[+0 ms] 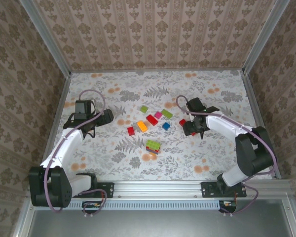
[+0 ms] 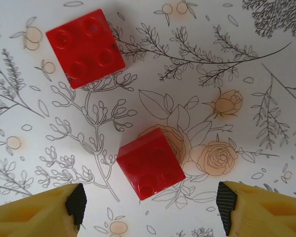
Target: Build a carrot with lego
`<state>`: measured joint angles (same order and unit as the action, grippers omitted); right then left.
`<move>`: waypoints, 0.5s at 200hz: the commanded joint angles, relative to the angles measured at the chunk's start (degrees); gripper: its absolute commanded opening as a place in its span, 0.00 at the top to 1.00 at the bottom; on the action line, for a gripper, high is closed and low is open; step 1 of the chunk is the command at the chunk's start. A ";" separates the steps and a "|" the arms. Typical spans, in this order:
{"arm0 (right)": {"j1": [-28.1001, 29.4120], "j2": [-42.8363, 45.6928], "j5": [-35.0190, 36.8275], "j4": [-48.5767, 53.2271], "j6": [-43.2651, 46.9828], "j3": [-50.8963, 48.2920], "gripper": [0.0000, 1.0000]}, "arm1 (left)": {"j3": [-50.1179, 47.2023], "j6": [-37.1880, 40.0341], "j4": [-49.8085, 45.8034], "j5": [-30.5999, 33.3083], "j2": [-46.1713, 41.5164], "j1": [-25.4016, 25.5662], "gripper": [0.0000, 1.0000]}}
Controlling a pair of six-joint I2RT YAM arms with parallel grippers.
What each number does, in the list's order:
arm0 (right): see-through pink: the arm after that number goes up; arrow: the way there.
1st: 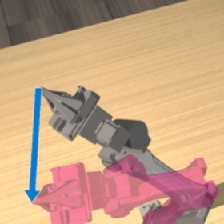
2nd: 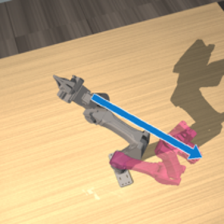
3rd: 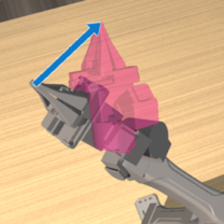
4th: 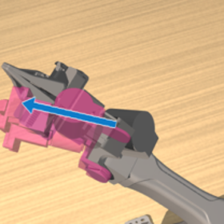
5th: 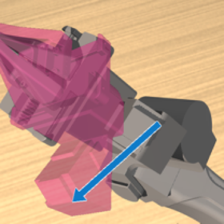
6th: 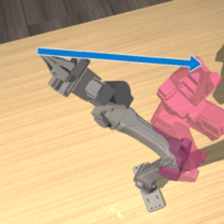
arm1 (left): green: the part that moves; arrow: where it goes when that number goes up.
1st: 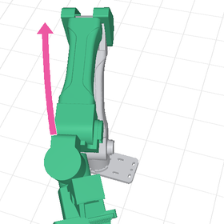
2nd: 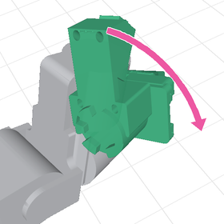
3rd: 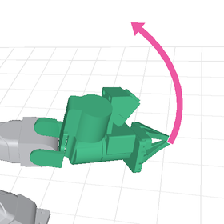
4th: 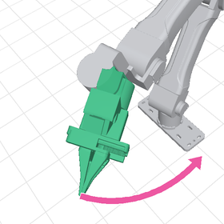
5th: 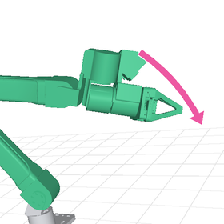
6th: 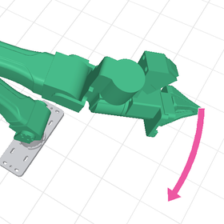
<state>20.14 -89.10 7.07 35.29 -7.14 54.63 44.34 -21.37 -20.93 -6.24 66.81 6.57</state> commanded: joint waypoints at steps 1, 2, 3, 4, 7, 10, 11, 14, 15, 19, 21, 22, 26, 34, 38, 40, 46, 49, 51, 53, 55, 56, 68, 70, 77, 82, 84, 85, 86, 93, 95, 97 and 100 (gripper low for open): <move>-0.17 -2.17 -1.36 1.08 -0.97 0.46 0.28 | 1.36 0.95 0.17 -0.18 -0.67 0.31 0.00; -0.18 -2.20 -1.36 1.13 -0.96 0.55 0.28 | 1.36 0.96 0.13 -0.18 -0.69 0.34 0.00; -0.14 -2.30 -1.36 1.16 -0.96 0.56 0.29 | 1.36 0.97 0.16 -0.18 -0.70 0.36 0.00; -0.17 -2.39 -1.36 1.17 -0.95 0.56 0.29 | 1.36 0.93 0.17 -0.18 -0.75 0.37 0.00; -0.15 -2.59 -1.36 1.25 -0.93 0.77 0.29 | 1.30 0.92 0.14 -0.18 -0.84 0.34 0.00; -0.14 -2.81 -1.36 1.27 -0.95 0.81 0.29 | 1.29 0.96 0.18 -0.15 -0.82 0.37 0.00; -0.17 -2.87 -1.36 1.27 -0.95 0.82 0.29 | 1.33 0.97 0.18 -0.16 -0.81 0.37 0.00; -0.19 -2.98 -1.34 1.36 -0.95 0.87 0.30 | 1.30 0.92 0.19 -0.12 -0.80 0.35 0.00; -0.19 -3.04 -1.35 1.45 -0.95 0.89 0.30 | 1.33 0.90 0.10 -0.15 -0.80 0.36 0.00; -0.24 -3.23 -1.40 1.54 -0.97 1.05 0.30 | 1.33 0.96 0.09 -0.09 -0.79 0.36 0.00; -0.27 -3.33 -1.43 1.54 -1.02 1.12 0.30 | 1.36 0.91 0.03 -0.15 -0.80 0.37 0.00; -0.32 -3.43 -1.48 1.58 -1.03 1.15 0.30 | 1.36 0.94 0.06 -0.17 -0.80 0.37 0.00; -0.36 -3.70 -1.53 1.67 -1.04 1.30 0.31 | 1.37 0.96 0.02 -0.15 -0.82 0.38 0.00; -0.41 -4.37 -1.85 1.90 -1.04 1.64 0.32 | 1.33 0.97 0.02 -0.16 -0.80 0.30 0.00; -0.53 -4.73 -1.97 2.04 -0.94 1.85 0.33 | 1.31 0.97 0.08 -0.14 -0.80 0.37 0.00; -0.54 -4.93 -2.04 2.10 -0.95 1.98 0.34 | 1.35 0.97 0.03 -0.10 -0.80 0.37 0.00; -0.50 -5.63 -2.29 2.31 -0.89 2.33 0.35 | 1.36 0.95 0.02 -0.09 -0.75 0.38 0.00; -0.49 -6.01 -2.44 2.40 -0.82 2.54 0.36 | 1.37 0.93 0.08 -0.09 -0.79 0.38 0.00; -0.53 -6.18 -2.49 2.55 -0.74 2.62 0.37 | 1.37 0.90 0.03 -0.09 -0.78 0.38 0.00; -0.52 -6.42 -2.50 2.54 -0.77 2.70 0.37 | 1.30 0.91 0.06 -0.09 -0.79 0.38 0.00; -0.51 -6.54 -2.57 2.58 -0.77 2.88 0.38 | 1.28 0.94 0.02 -0.02 -0.80 0.38 0.00; -0.53 -6.67 -2.62 2.59 -0.77 2.86 0.38 | 1.28 0.96 0.02 -0.01 -0.80 0.38 0.00; -0.54 -7.31 -2.68 2.50 -0.77 3.11 0.42 | 1.35 0.94 0.01 -0.02 -0.80 0.36 0.00; -0.54 -7.36 -2.74 2.48 -0.77 3.11 0.43 | 1.36 0.92 0.01 -0.01 -0.80 0.31 0.00; -0.47 -7.43 -3.03 2.30 -0.73 3.07 0.45 | 1.36 0.90 0.05 0.06 -0.80 0.42 0.00; -0.46 -7.44 -3.24 2.14 -0.82 3.03 0.47 | 1.37 1.04 0.01 0.08 -0.77 0.40 0.00; -0.50 -7.37 -3.30 2.15 -0.74 3.03 0.47 | 1.34 1.03 0.03 0.09 -0.79 0.45 0.00; -0.52 -7.39 -3.34 2.06 -0.76 2.98 0.48 | 1.36 1.00 0.02 0.09 -0.80 0.45 0.00; -0.53 -7.44 -3.36 2.02 -0.77 3.00 0.48 | 1.36 0.99 0.06 0.13 -0.80 0.46 0.00; -0.51 -7.33 -3.68 1.85 -0.77 3.00 0.50 | 1.42 1.00 0.04 0.18 -0.71 0.45 0.00; -0.49 -7.32 -3.72 1.81 -0.77 2.95 0.51 | 1.42 1.05 0.02 0.24 -0.65 0.40 0.00; -0.46 -7.41 -3.82 1.83 -0.82 3.01 0.51 | 1.42 1.01 0.01 0.19 -0.63 0.42 0.00; -0.49 -7.40 -3.93 1.80 -0.85 3.00 0.52 | 1.42 1.06 0.01 0.13 -0.58 0.39 0.00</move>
<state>19.86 -96.01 5.08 36.05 -7.75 56.31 44.34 -21.37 -20.97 -6.24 66.81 6.72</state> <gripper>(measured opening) 0.506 0.993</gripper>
